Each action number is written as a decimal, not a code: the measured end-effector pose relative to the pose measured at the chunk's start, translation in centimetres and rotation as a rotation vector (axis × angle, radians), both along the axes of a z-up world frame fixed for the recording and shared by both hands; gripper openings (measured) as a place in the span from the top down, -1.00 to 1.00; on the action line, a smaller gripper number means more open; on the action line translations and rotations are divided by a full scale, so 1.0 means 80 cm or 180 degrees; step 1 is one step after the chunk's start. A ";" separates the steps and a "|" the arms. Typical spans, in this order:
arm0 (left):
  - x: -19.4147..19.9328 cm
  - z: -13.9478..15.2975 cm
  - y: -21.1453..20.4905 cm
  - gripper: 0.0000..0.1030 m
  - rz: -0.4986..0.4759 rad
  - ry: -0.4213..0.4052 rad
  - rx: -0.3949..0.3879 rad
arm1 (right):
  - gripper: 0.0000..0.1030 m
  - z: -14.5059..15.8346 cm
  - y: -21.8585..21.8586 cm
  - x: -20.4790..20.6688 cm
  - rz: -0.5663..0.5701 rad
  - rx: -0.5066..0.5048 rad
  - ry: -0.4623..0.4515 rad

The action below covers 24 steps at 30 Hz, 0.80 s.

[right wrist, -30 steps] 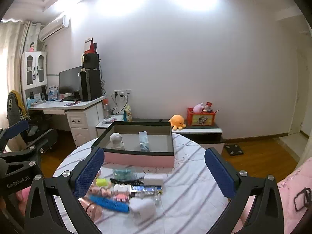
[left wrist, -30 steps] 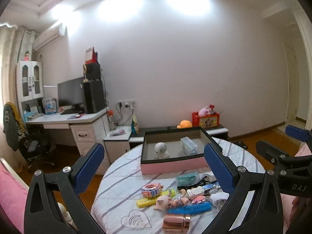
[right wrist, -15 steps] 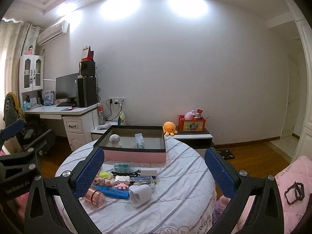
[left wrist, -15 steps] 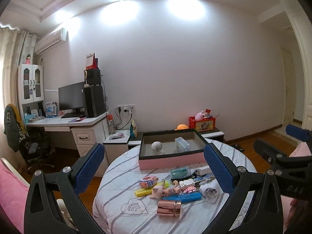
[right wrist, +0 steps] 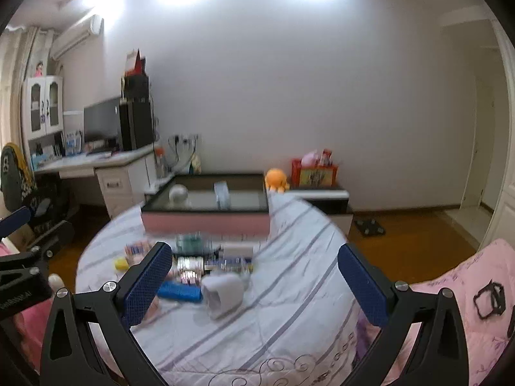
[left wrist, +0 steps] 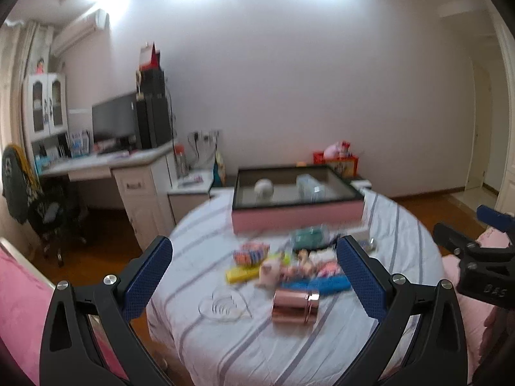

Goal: Organize rigid objects
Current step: 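Withdraw both open tools from the pink box, then grasp the copper metal canister with the left tool while the right tool grasps the white roll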

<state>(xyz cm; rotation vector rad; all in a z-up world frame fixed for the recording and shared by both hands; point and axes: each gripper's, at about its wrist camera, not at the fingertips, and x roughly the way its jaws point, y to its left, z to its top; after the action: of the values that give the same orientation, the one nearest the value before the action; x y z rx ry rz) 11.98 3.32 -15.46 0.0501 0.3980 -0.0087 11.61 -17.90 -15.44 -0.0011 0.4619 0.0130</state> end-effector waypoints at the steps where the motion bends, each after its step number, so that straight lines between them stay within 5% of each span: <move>1: 0.003 -0.009 0.002 -1.00 -0.0001 0.0070 0.0000 | -1.00 -0.013 0.002 0.009 0.0022 0.0005 0.0089; 8: 0.030 -0.067 0.009 -1.00 -0.0024 0.0534 -0.0076 | -1.00 -0.085 0.014 0.068 0.0182 0.0114 0.0615; 14: 0.043 -0.088 0.004 -1.00 -0.0048 0.0668 -0.0029 | -0.95 -0.117 0.019 0.107 0.0335 0.0261 0.0833; 17: 0.049 -0.096 0.002 -1.00 -0.0103 0.0719 -0.0060 | -0.56 -0.124 0.016 0.118 0.0441 0.0343 0.0899; 18: 0.050 -0.098 0.001 -1.00 -0.0129 0.0737 -0.0074 | -0.26 -0.126 0.014 0.120 0.0518 0.0385 0.0932; 23: 0.065 -0.117 -0.020 -1.00 -0.0259 0.0876 -0.0055 | -0.10 -0.124 0.010 0.114 0.0606 0.0358 0.0913; 24: 0.069 -0.121 -0.024 -1.00 -0.0276 0.0894 -0.0030 | 0.07 -0.124 0.008 0.111 0.0587 0.0330 0.0919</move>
<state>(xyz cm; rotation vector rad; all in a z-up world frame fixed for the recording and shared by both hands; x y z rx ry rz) 17.48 1.41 -25.12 0.0569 0.6762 -0.1040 20.52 -17.27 -25.33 0.0606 0.7481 0.2205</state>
